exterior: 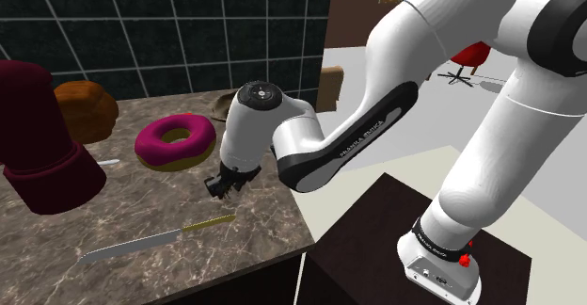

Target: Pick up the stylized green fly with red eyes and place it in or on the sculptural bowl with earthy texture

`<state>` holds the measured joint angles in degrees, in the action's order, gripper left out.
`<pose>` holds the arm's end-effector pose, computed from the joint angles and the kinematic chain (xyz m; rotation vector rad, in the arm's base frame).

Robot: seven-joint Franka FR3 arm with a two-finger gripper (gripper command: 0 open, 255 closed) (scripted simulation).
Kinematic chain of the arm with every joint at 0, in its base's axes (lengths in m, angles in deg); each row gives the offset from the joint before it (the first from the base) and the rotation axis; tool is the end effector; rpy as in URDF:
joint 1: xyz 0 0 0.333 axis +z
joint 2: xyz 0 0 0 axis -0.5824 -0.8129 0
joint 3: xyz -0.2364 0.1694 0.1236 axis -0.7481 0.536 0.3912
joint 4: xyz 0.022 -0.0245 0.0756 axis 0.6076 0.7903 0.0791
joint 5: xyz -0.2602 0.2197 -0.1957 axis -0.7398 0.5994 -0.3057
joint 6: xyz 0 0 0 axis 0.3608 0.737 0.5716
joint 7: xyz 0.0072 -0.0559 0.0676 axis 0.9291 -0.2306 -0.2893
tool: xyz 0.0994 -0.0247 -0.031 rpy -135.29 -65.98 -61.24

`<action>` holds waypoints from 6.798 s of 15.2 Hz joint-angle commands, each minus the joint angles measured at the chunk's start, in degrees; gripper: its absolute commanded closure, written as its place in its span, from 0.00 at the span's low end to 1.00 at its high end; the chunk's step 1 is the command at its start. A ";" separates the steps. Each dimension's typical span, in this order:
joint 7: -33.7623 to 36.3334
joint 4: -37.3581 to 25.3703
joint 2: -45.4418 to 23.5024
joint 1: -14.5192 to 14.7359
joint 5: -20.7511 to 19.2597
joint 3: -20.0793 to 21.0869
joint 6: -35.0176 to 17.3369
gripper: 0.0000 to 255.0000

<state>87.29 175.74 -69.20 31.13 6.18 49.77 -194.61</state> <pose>0.3945 0.3505 0.3449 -3.0070 0.1730 -0.5367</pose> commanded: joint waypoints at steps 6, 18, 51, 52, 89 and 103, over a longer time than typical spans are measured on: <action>-7.67 -1.04 5.30 0.23 9.78 0.32 3.73 1.00; -15.97 -5.18 11.94 2.28 19.70 -1.98 12.04 1.00; -34.33 -23.42 9.14 -1.85 23.51 -12.93 26.72 1.00; -35.31 -24.36 8.12 -2.34 23.25 -13.47 26.73 1.00; -45.26 -34.47 -10.59 -7.61 17.70 -19.49 19.68 0.00; -47.03 -35.52 -5.93 -8.59 20.59 -18.96 24.90 0.00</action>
<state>40.26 140.21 -75.15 22.55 26.75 30.80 -169.73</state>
